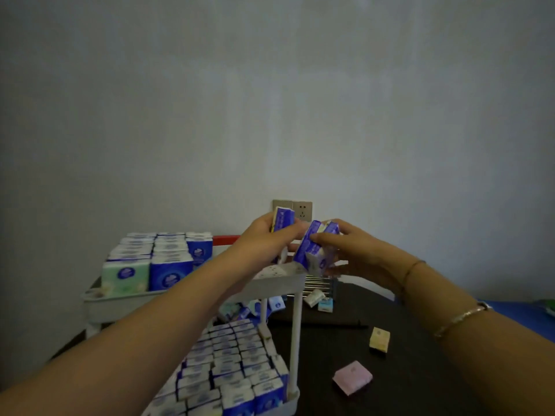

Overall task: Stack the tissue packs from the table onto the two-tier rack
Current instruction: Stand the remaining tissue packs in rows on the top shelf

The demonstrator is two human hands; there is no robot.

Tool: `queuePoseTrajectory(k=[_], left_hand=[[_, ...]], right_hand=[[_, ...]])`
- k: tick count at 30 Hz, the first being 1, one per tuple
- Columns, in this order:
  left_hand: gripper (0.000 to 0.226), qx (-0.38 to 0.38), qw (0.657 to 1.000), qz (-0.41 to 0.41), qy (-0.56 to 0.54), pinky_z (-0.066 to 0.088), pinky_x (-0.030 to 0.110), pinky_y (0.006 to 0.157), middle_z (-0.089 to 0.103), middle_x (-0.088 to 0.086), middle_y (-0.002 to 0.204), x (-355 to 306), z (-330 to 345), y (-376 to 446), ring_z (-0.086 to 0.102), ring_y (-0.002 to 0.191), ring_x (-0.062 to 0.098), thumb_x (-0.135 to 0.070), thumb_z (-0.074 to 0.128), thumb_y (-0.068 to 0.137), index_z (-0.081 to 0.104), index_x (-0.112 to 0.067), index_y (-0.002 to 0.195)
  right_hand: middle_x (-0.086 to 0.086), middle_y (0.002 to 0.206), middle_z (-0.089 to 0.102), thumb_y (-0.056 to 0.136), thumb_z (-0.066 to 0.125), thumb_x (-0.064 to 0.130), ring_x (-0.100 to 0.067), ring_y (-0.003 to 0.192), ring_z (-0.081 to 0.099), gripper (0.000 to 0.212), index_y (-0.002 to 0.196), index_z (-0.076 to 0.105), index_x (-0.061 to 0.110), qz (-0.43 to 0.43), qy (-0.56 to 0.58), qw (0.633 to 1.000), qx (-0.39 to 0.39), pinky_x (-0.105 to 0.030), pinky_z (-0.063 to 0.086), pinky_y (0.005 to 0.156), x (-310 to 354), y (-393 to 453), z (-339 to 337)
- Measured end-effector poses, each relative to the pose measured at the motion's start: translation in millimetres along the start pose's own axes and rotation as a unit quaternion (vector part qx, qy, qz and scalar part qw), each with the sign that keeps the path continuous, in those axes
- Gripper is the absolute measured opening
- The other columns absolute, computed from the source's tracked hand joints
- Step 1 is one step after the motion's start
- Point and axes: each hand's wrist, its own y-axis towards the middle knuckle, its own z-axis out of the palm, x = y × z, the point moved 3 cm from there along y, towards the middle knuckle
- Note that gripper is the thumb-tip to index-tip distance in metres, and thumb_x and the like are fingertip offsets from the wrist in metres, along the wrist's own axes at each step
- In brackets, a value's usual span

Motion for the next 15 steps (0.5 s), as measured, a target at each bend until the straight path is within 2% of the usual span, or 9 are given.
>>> queuePoseTrajectory(k=[2,4,6,8,10,12,15], left_hand=[[0.025,-0.023,1.0,0.005,0.015,0.047,0.023,0.065,0.071,-0.001,0.099,-1.3,-14.0,-2.3,0.064,0.076,0.008,-0.041,0.064,0.086,0.062,-0.025,0.105],[0.032,-0.058,0.997,0.022,0.047,0.044,0.023,0.06,0.07,0.003,0.097,-1.2,-27.7,-4.0,0.059,0.072,0.01,-0.043,0.068,0.082,0.063,-0.022,0.106],[0.036,-0.094,0.992,0.048,0.073,0.046,0.022,0.059,0.069,0.005,0.094,-1.3,-40.8,-6.1,0.06,0.072,0.01,-0.043,0.072,0.078,0.063,-0.019,0.104],[0.039,-0.111,0.985,0.083,0.103,0.044,0.015,0.053,0.067,0.003,0.088,-1.7,-51.1,-8.7,0.057,0.063,0.002,-0.038,0.078,0.073,0.062,-0.016,0.101],[0.044,-0.106,0.981,0.101,0.125,0.048,0.013,0.057,0.067,-0.003,0.091,-0.5,-57.8,-10.5,0.062,0.07,0.002,-0.033,0.083,0.068,0.059,-0.018,0.102],[0.046,-0.12,0.976,0.108,0.147,0.051,0.014,0.062,0.066,-0.006,0.094,1.7,-66.2,-9.9,0.064,0.08,0.007,-0.024,0.085,0.068,0.057,-0.02,0.104],[0.037,-0.155,0.966,0.106,0.179,0.048,0.018,0.059,0.065,-0.005,0.087,-0.2,-84.3,-6.5,0.061,0.073,0.011,-0.011,0.079,0.072,0.059,-0.018,0.102]], right_hand=[[-0.009,0.093,0.061,0.088,0.062,0.028,-0.021,0.082,0.063,0.019,0.103,0.052,0.022,0.013,0.029,0.999,-0.002,-0.029,0.057,0.067,4.7,0.8,12.5],[-0.011,0.093,0.061,0.089,0.06,0.03,-0.022,0.081,0.063,0.012,0.095,0.055,0.02,0.026,0.07,0.997,0.012,-0.031,0.056,0.071,9.0,1.9,26.2],[-0.015,0.103,0.061,0.089,0.06,0.031,-0.024,0.086,0.063,0.021,0.102,0.06,0.015,0.042,0.153,0.987,0.024,-0.029,0.058,0.065,11.5,5.7,38.2],[-0.017,0.114,0.062,0.087,0.063,0.032,-0.024,0.09,0.064,0.037,0.116,0.061,0.01,0.058,0.275,0.959,0.031,-0.027,0.058,0.059,12.2,11.8,49.1],[-0.016,0.118,0.064,0.087,0.062,0.033,-0.022,0.092,0.065,0.045,0.125,0.059,0.008,0.057,0.353,0.932,0.058,-0.027,0.057,0.061,12.2,20.8,61.2],[-0.013,0.115,0.067,0.088,0.06,0.038,-0.021,0.089,0.065,0.047,0.125,0.059,0.009,0.049,0.36,0.927,0.088,-0.028,0.057,0.063,13.0,27.2,74.7],[-0.006,0.105,0.069,0.089,0.052,0.052,-0.019,0.089,0.066,0.046,0.116,0.064,0.017,0.022,0.25,0.964,0.091,-0.031,0.057,0.071,12.1,37.1,88.8]])
